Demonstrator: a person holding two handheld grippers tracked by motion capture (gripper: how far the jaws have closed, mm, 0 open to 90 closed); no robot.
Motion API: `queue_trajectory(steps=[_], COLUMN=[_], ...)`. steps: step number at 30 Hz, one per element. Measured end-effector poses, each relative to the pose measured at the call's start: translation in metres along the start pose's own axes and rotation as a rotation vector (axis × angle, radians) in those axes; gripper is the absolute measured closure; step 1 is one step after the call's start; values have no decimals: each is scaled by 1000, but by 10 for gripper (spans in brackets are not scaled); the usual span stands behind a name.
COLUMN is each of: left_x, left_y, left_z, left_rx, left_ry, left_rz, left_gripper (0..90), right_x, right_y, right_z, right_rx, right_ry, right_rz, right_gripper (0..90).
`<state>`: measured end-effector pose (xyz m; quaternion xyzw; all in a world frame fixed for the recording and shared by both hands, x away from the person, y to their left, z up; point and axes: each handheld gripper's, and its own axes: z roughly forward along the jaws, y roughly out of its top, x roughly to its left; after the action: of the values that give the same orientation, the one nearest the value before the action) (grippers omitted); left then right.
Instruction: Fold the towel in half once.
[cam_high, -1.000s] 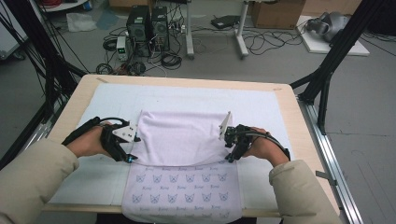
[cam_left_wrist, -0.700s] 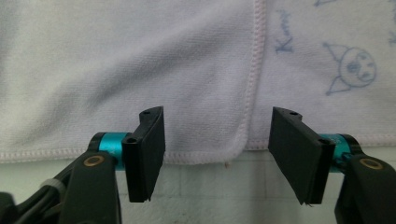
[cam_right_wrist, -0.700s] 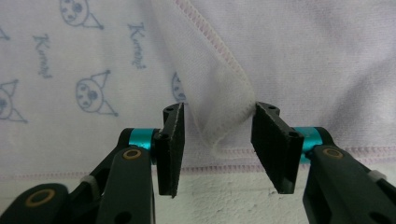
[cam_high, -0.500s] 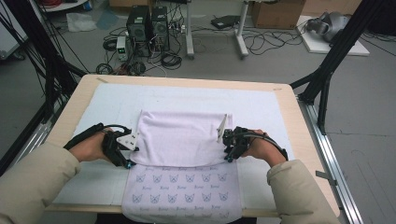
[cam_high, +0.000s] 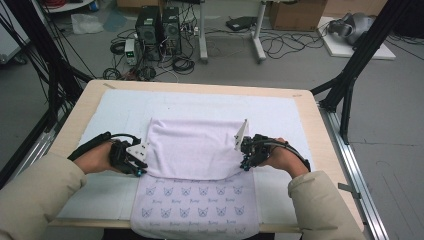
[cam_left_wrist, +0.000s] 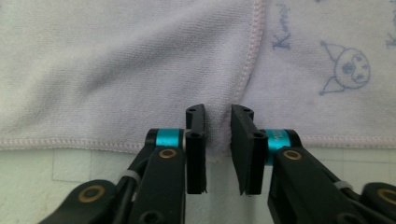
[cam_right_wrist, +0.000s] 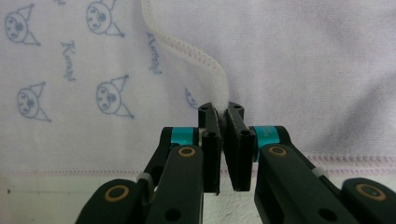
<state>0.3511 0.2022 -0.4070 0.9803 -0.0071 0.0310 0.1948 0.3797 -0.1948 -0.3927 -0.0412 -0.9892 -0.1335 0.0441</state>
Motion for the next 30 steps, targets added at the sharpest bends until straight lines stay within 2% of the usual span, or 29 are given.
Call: queue_trajectory(steps=[1,2,5,9,15,19,23,24,26,30], left_x=[-1,-1,-2,-3,-8,-18,-29,-33,-41,-58], left_y=[1,2,3,2,1,1,-2,-2,-2,-1], left_z=[0,0,-1,-9,-28,-39,-47,-48,-52,-60], left_rx=[7,13,14,-14,-89,-141,-149,-157,-170,-204], left_ry=[-3,4,4,-28,-30,-41,-39,-42,-57,-73], left_rz=[-11,-8,-28,-40,-61,-67,-64,-62,-53,-24], left_gripper=[807,841,856,865,865,865,865,865,865,866], right_x=[1,0,-1,1,12,25,41,46,55,75], right_y=[0,0,-1,-6,-15,-21,-28,-30,-34,-41], right_z=[-1,0,-3,-11,-24,-32,-40,-41,-43,-47], right_rx=[9,-8,-25,-66,-115,-143,-168,-176,-202,-221], right_ry=[-2,-3,-13,0,14,21,13,23,32,47], right_rz=[19,2,0,1,-20,-48,-80,-80,-109,-126], right_gripper=[860,862,864,866,866,865,865,865,865,865])
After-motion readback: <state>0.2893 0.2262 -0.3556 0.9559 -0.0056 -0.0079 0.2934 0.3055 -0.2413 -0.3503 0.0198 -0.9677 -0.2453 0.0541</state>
